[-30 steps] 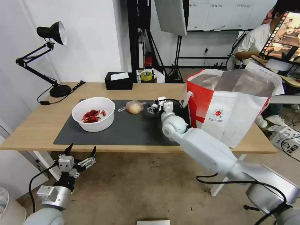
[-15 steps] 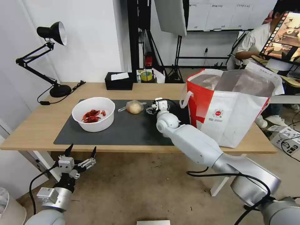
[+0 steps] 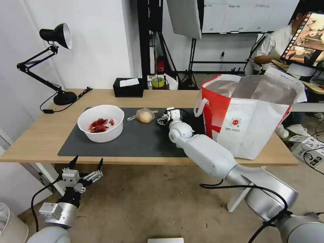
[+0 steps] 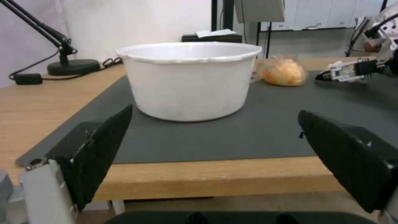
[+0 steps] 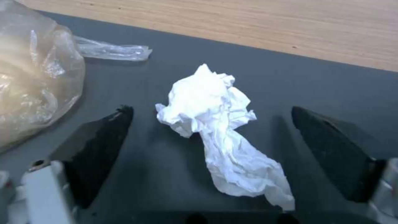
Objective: Pick up the trash from the table and place it into the takeout bag.
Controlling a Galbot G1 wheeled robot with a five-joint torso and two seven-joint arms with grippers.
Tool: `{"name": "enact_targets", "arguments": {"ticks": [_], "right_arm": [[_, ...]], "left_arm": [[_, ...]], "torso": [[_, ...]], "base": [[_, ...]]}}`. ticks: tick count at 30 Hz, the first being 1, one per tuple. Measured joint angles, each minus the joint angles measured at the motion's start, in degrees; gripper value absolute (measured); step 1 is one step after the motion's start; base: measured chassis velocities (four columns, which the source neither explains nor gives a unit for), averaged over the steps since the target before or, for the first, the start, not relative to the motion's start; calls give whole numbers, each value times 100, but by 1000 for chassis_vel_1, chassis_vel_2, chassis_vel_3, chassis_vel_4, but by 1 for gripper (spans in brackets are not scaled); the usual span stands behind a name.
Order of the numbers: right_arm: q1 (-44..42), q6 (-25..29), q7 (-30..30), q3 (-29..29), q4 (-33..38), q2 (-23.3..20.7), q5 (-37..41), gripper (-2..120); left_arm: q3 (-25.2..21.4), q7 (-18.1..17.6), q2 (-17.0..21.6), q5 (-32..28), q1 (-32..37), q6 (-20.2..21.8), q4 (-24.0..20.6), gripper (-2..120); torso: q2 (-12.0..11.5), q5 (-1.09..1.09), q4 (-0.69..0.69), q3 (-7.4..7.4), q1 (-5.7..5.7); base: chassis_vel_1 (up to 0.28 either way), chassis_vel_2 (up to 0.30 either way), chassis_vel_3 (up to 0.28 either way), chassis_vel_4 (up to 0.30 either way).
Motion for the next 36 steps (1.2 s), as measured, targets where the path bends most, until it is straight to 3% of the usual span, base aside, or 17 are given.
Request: {"name": "enact_targets", "arguments": {"ticks": [5,9,13,15,20,26,31,36], "right_arm": [[3,1,-6,2,-9,6,18,83],[-41,5,28,7,46,-15,40,63],[-63,6,43,7,82,-46,55,54],[-70,8,58,7,105,-85,77,41],[-70,21,62,7,134,-124,100,28],[-102,242,-53,11,329,-249,112,2],[-179,428,-133,13,613,-406,23,0],[-375,766,-422,-32,1313,-858,-552,0]], "left_arm": [[-26,-1,10,-18,30,0,-19,100],[-16,2,-14,-11,48,-6,-64,100],[-10,5,-16,-2,58,-7,-80,100],[-9,6,-10,0,62,-11,-81,100],[-9,7,2,1,71,-16,-85,100],[5,7,8,4,74,-17,-121,100],[5,7,9,5,76,-17,-141,100],[6,5,5,7,92,-18,-175,100]], "torso": [[0,0,0,0,0],[0,0,1,0,0],[0,0,1,0,0],[0,0,1,-1,-1],[0,0,1,0,0],[0,0,0,0,0],[0,0,0,0,0],[0,1,-1,0,0]], "base": [[0,0,0,0],[0,0,0,0],[0,0,0,0],[0,0,0,0],[0,0,0,0],[0,0,0,0],[0,0,0,0],[0,0,0,0]]}}
